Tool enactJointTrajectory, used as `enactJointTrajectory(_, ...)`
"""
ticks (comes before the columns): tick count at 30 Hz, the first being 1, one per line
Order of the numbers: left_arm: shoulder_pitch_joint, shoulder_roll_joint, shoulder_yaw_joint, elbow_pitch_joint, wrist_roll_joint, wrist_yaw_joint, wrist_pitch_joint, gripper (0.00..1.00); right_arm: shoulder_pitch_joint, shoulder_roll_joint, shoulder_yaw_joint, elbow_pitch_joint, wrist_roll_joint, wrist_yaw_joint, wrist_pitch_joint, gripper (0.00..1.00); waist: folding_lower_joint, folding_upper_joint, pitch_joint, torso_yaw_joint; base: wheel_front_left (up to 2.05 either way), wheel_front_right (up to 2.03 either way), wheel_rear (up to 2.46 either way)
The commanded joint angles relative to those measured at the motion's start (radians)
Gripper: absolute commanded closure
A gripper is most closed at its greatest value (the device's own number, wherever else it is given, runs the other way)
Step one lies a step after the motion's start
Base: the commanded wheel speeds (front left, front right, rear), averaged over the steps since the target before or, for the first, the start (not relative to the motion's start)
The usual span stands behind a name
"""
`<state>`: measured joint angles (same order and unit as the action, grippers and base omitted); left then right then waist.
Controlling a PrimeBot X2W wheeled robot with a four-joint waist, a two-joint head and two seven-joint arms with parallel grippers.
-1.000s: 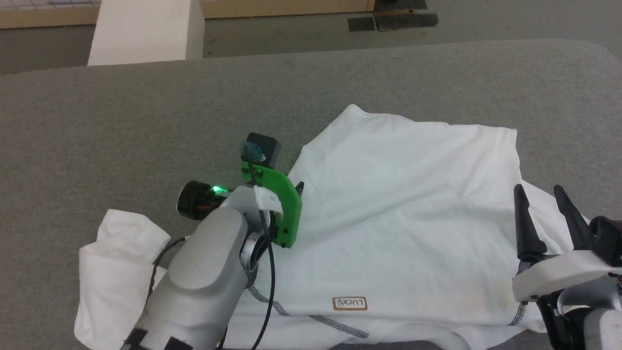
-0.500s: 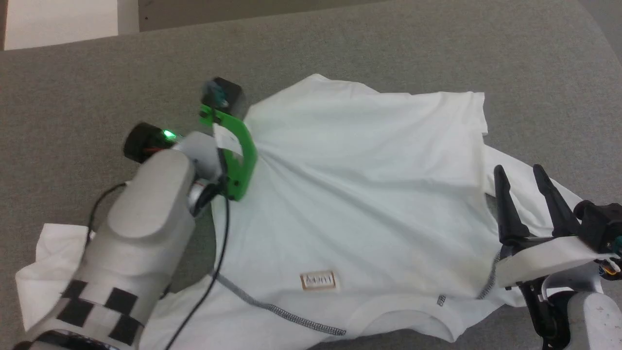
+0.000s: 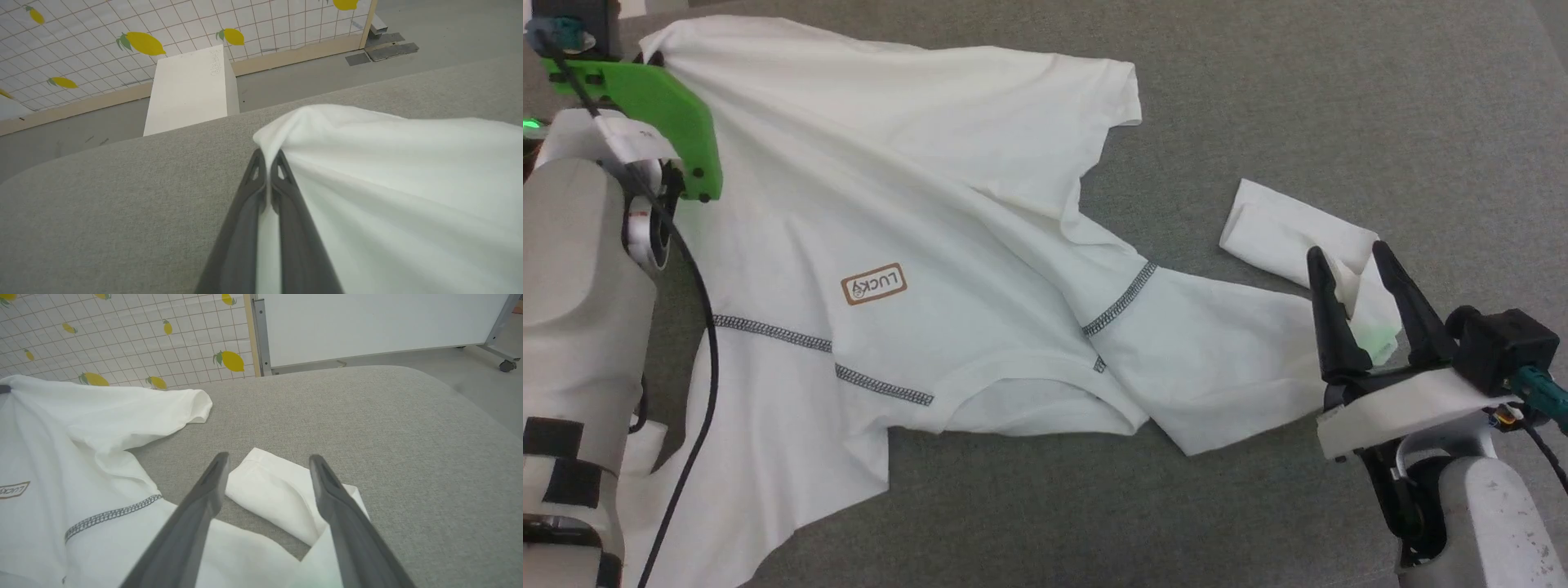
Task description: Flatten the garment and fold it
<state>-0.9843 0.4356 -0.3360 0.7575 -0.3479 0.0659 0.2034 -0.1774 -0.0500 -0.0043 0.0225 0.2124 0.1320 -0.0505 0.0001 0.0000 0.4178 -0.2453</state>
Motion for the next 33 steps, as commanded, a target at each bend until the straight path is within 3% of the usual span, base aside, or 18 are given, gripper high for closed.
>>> enactJointTrajectory(1,-0.001,-0.001,0.019,0.009,-0.024,0.005,-0.022,0.66,-0.018,0.000,0.004,0.004,0.005,-0.001,-0.008,0.00,-0.0001,0.0000,0.005,-0.002,0.00,0.00,0.00)
enactJointTrajectory(2,0.007,-0.004,0.027,0.019,-0.038,-0.001,-0.035,0.00,-0.019,0.000,0.005,0.007,0.005,-0.001,-0.008,0.00,-0.0001,0.0000,0.004,0.002,0.00,0.00,0.00)
enactJointTrajectory(11,0.181,-0.090,0.107,-0.035,-0.158,-0.031,-0.260,0.00,0.008,0.000,-0.031,0.002,-0.024,-0.001,0.004,0.00,-0.0001,0.0000,-0.079,0.074,0.00,0.00,0.00)
enactJointTrajectory(18,0.447,-0.181,0.110,-0.205,-0.206,0.008,-0.343,0.00,0.069,0.000,-0.069,-0.030,-0.045,-0.001,0.047,0.00,-0.0001,0.0000,-0.189,0.151,0.00,0.00,0.00)
enactJointTrajectory(23,0.656,-0.200,0.059,-0.390,-0.189,0.079,-0.269,0.00,0.110,0.000,-0.085,-0.059,-0.049,-0.001,0.078,0.00,-0.0001,0.0000,-0.246,0.192,0.00,0.00,0.00)
enactJointTrajectory(29,0.872,-0.141,0.078,-0.597,-0.159,0.237,-0.155,0.00,0.136,0.000,-0.074,-0.084,-0.042,-0.001,0.101,0.00,-0.0001,0.0000,-0.270,0.206,0.00,0.00,0.00)
enactJointTrajectory(33,0.984,-0.094,0.105,-0.715,-0.166,0.298,-0.074,0.00,0.147,0.000,-0.075,-0.089,-0.041,-0.001,0.108,0.00,-0.0001,0.0000,-0.273,0.211,0.00,0.00,0.00)
